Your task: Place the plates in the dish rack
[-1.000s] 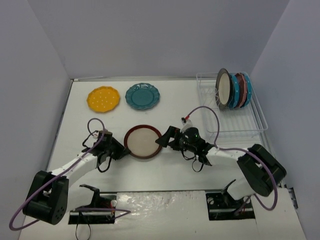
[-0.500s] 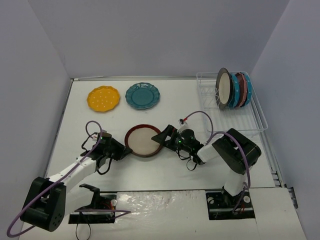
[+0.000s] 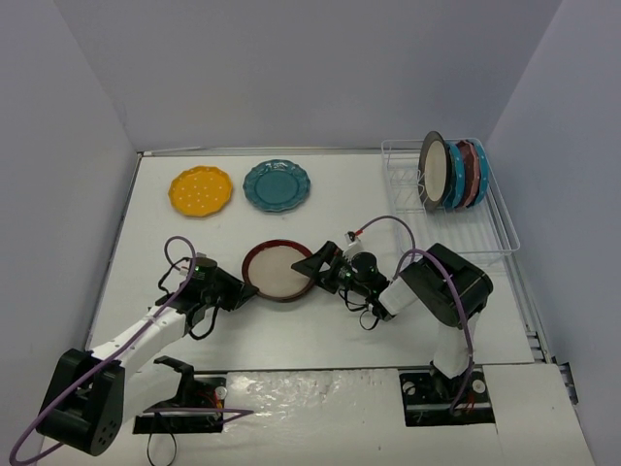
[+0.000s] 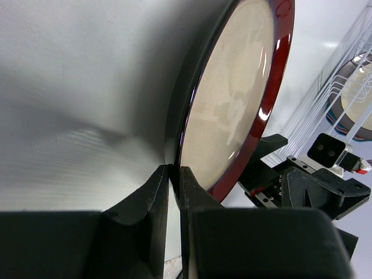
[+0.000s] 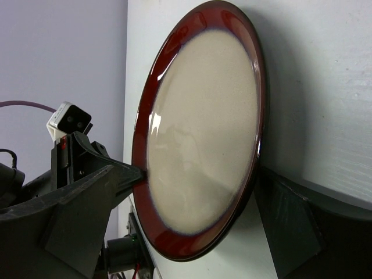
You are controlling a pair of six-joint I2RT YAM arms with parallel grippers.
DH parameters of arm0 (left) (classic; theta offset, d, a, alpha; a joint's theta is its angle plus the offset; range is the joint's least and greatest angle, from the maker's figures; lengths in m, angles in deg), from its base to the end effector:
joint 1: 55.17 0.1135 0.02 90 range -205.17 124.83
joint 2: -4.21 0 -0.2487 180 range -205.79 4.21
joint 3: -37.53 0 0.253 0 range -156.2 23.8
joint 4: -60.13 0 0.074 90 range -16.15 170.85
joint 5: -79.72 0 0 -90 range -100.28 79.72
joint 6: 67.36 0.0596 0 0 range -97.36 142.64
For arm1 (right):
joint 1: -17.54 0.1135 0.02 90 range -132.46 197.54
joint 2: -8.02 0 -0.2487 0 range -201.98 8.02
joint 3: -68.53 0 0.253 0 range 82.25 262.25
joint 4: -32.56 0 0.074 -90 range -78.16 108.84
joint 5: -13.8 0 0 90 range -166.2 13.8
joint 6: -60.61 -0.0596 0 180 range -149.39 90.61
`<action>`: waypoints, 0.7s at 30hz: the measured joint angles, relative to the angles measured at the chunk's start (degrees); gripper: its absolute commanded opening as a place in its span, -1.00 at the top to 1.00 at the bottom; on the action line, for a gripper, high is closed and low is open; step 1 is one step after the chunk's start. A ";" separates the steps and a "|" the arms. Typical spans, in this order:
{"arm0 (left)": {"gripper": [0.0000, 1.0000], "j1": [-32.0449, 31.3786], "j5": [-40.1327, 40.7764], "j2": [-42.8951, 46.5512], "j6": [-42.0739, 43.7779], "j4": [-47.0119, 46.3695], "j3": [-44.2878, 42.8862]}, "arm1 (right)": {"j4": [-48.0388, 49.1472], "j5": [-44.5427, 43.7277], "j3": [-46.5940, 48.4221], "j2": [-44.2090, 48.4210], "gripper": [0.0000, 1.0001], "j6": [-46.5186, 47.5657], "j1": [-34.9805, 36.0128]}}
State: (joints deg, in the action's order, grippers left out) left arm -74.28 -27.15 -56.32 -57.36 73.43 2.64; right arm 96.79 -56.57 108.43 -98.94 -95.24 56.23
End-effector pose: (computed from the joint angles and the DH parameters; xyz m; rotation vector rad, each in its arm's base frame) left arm 0.2094 -0.0909 0.1382 -1.1266 2.2702 -1.1621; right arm 0.2381 0.2164 0.1120 0.1404 1.8979 1.6123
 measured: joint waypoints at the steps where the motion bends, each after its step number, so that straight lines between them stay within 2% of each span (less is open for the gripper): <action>1: 1.00 -0.24 0.22 -0.04 -0.22 -0.10 0.00 | 0.38 0.06 0.10 -0.33 -0.87 -0.32 -0.01; 8: 1.00 -1.78 0.96 -0.85 -1.72 -1.98 0.11 | 3.95 0.80 1.21 -3.47 -0.58 -2.90 -0.14; 12: 1.00 -2.71 1.30 -1.10 -1.92 -2.83 0.15 | 3.53 0.88 1.37 -4.34 -0.13 -3.18 -0.11; 16: 1.00 -3.22 1.26 -1.26 -2.19 -3.44 0.74 | 1.11 1.00 1.19 -4.59 0.48 -2.55 -0.03; 21: 1.00 -3.65 1.01 -1.49 -2.39 -3.51 3.21 | -0.18 1.52 1.01 -4.20 0.90 -3.29 0.02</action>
State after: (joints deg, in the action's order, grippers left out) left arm -77.93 -26.15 -57.80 -59.75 69.92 5.85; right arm 96.60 -55.05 109.43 -103.14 -98.53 56.24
